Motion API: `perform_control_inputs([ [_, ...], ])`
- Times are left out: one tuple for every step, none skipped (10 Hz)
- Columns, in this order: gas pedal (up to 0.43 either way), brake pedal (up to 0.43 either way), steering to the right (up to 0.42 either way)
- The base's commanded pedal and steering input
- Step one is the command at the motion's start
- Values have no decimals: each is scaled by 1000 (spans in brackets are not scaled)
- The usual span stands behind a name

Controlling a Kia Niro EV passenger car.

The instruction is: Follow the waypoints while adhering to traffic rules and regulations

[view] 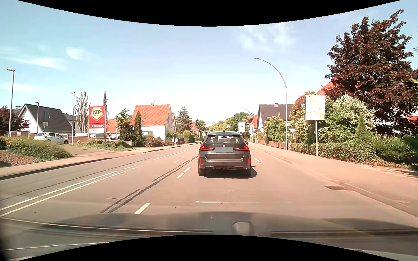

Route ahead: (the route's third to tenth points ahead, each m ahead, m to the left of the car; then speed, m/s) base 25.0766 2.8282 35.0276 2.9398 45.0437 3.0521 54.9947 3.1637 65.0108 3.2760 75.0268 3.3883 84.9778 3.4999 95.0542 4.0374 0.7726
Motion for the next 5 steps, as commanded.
perform_control_inputs([
  [0,6,7],
  [0,6,8],
  [0,6,8],
  [0,6,8],
  [0,6,8],
])
